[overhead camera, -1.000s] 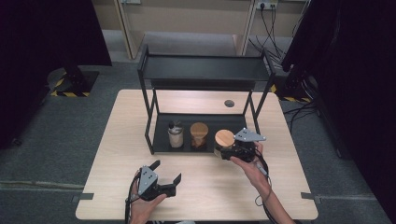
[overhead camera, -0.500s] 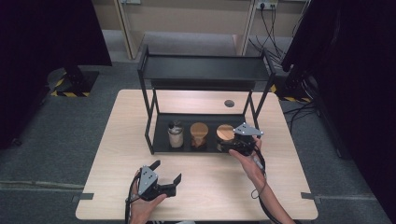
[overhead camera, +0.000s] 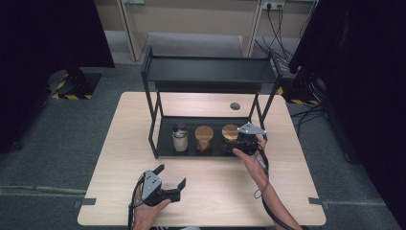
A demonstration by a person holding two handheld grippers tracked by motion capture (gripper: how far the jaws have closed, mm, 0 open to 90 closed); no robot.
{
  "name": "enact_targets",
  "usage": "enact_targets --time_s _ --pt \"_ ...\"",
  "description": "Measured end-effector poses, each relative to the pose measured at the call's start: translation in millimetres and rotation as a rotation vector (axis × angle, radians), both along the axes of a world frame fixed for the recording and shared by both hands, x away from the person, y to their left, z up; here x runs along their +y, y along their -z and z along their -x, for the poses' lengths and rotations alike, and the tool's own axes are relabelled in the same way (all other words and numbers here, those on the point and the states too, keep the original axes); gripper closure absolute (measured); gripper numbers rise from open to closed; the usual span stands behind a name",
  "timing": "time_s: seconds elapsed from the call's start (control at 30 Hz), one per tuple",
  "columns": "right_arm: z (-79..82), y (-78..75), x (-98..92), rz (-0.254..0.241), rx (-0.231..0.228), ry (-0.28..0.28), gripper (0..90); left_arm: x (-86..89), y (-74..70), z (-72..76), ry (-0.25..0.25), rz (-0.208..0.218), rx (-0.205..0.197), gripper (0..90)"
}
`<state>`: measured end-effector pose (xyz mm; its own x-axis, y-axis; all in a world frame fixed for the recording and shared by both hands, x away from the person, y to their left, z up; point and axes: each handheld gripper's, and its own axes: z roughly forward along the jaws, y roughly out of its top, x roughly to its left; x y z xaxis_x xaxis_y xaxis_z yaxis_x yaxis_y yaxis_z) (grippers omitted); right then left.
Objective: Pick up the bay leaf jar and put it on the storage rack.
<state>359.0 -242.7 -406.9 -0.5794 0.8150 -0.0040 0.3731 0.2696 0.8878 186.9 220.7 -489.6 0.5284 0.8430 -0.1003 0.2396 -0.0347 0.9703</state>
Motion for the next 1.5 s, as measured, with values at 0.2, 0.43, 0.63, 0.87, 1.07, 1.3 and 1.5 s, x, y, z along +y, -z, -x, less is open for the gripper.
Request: enact_targets --time_s 0.2,0.43,0.63,0.87,1.07,1.3,1.5 --pt "-4.9 3.3 3.5 0.002 0.006 0.003 25.4 0.1 0.0 0.0 -0.001 0.0 0.0 3.3" --pt "-10.4 7.5 7.1 0.007 0.017 0.001 25.4 0.5 -0.1 0.1 -0.001 0.0 -0.001 3.3" --pt "-12.9 10.7 8.7 0.013 0.022 0.006 25.4 0.2 0.2 -0.1 0.0 -0.001 0.0 3.3" --pt "-14.4 14.4 10.3 0.013 0.022 0.007 25.4 0.3 0.1 -0.1 0.0 0.0 0.0 3.3" --pt "-15.3 17.7 11.2 0.018 0.03 0.011 25.3 0.7 0.0 0.1 -0.001 0.0 -0.002 3.3" --pt "-14.0 19.2 11.3 0.012 0.024 0.013 21.0 0.5 -0.1 0.4 0.0 0.001 -0.003 3.3" --pt "-6.3 12.9 10.3 -0.008 0.014 0.037 8.6 0.3 0.0 0.7 -0.002 0.001 -0.003 3.3"
